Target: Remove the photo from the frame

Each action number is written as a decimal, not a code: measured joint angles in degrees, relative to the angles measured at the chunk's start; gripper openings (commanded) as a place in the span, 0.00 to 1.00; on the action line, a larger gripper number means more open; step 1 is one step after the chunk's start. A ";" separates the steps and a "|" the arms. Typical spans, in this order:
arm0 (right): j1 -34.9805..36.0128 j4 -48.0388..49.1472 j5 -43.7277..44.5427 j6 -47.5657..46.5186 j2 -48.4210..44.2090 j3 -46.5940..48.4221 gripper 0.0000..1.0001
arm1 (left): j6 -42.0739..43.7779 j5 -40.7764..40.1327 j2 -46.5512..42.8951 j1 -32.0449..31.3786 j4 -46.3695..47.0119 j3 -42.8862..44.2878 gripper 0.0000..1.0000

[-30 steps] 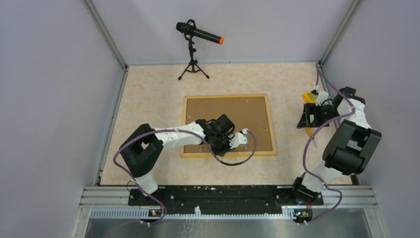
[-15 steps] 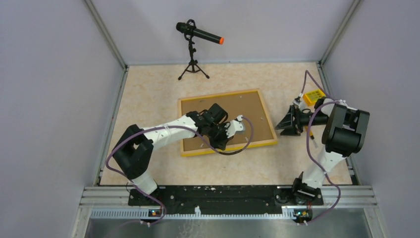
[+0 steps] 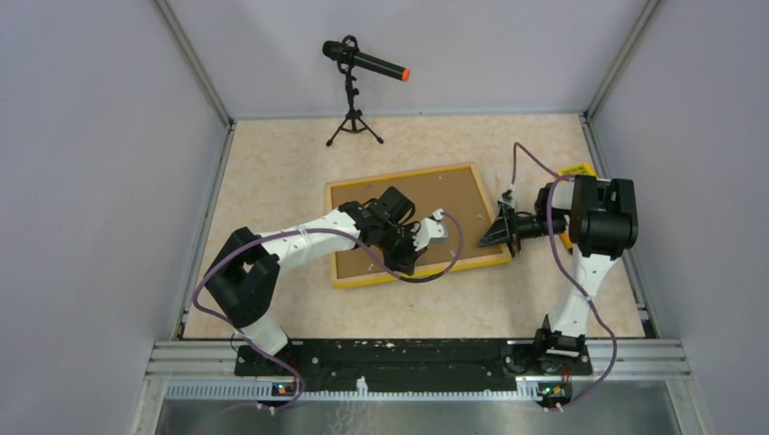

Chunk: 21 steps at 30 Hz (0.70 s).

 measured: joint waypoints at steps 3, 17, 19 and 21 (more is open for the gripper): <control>1.77 -1.40 -1.88 -1.38 2.43 0.68 0.44 | 0.70 0.24 0.00 -0.09 0.07 0.04 0.00; 1.99 -8.24 -3.41 -8.92 6.10 4.76 0.00 | 1.49 -3.89 0.20 -1.86 -3.96 5.25 0.71; 1.57 -9.14 -2.45 -9.97 4.20 4.85 0.00 | 0.76 -1.77 0.17 -0.63 -6.60 10.88 0.77; 0.66 -10.51 -0.94 -10.67 0.44 4.85 0.00 | 0.42 -0.35 0.02 1.57 -8.81 16.22 0.83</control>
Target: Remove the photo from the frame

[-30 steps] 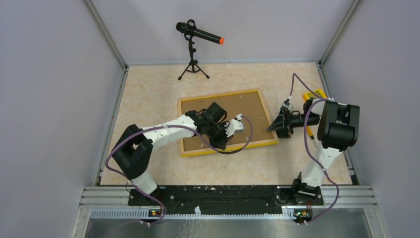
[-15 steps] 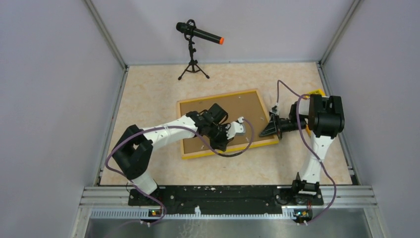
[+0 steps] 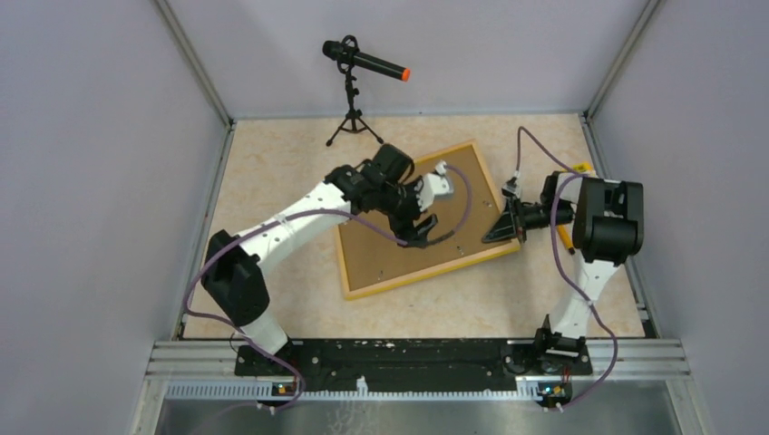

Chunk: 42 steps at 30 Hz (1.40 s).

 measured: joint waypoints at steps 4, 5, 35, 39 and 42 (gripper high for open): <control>-2.60 -3.63 2.73 0.02 -9.27 0.48 0.00 | -1.18 0.57 -0.87 7.30 -4.81 8.96 0.90; -3.06 -5.14 3.65 0.44 -11.56 1.09 0.00 | -1.33 0.02 -1.51 9.38 -5.42 10.14 0.91; 35.23 -3.45 65.00 2.27 -45.20 36.09 0.00 | -17.70 6.12 -13.77 54.12 -3.17 8.76 0.92; 55.41 1.53 79.91 -1.16 -47.67 28.59 0.00 | -17.70 7.02 -13.81 56.52 -3.26 8.57 0.92; 63.60 6.78 87.32 -3.72 -48.17 22.60 0.00 | -17.68 7.39 -14.29 57.68 -3.19 8.41 0.92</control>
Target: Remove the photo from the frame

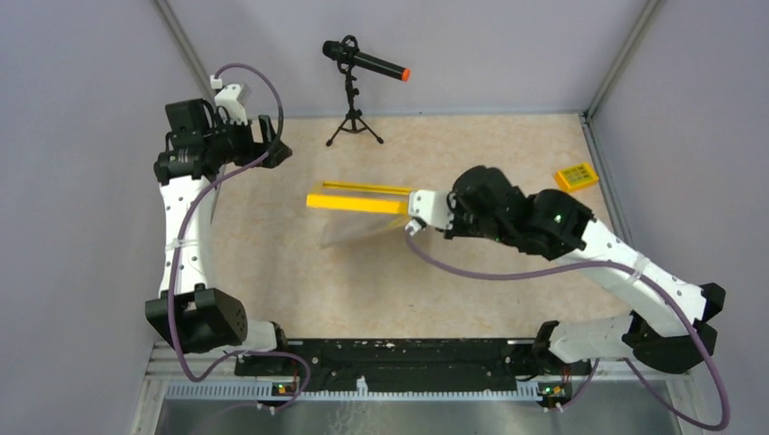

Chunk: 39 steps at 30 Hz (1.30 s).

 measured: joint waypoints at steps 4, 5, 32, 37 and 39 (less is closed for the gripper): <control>7.89 6.49 9.81 -3.52 -1.40 -10.67 0.00 | 0.11 0.07 -1.68 1.49 0.02 -1.20 0.92; 8.96 8.04 11.56 -3.89 -1.70 -12.81 0.00 | 0.15 0.09 -2.34 2.03 0.02 -1.77 0.92; 22.51 42.07 20.57 1.09 5.90 -51.41 0.30 | -1.79 2.51 -13.64 3.43 6.29 -23.65 0.91; 22.51 40.81 13.84 4.83 10.75 -51.56 0.95 | -0.76 3.21 -14.69 3.43 5.86 -25.35 0.93; 22.64 38.27 10.23 5.33 11.58 -51.41 0.99 | -0.09 3.21 -14.56 3.43 5.09 -25.35 0.94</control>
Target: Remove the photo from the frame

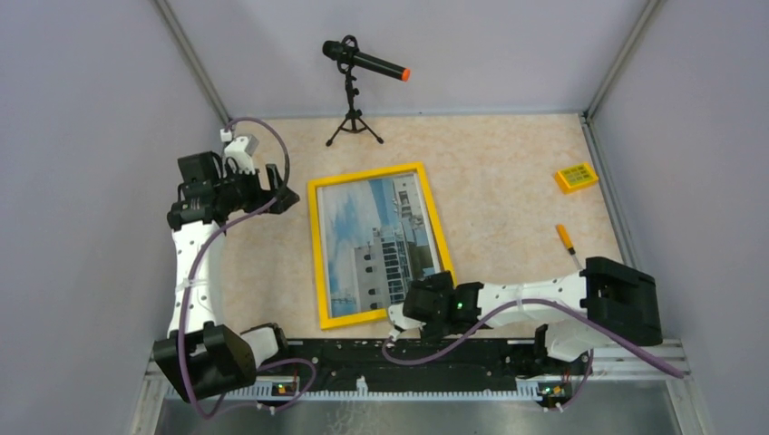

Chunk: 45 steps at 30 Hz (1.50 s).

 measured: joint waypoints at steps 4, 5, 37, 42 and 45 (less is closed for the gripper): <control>-0.39 -3.89 -8.66 1.31 -1.22 2.47 0.99 | 1.60 0.35 0.39 0.00 -2.29 -0.79 0.98; -0.87 -5.38 -11.43 1.33 -1.77 2.97 0.99 | 1.64 0.33 0.59 0.00 -2.47 -1.66 0.99; -52.33 -13.07 -42.62 -27.39 10.67 13.77 0.34 | -0.52 0.02 43.39 -13.92 5.68 7.63 0.96; -50.10 -11.04 -42.93 -27.63 10.14 12.72 0.34 | -0.11 0.50 49.75 -19.10 5.55 16.31 0.96; -46.66 -10.38 -42.53 -26.53 9.01 11.37 0.36 | 0.35 0.87 54.07 -21.77 5.33 22.64 0.96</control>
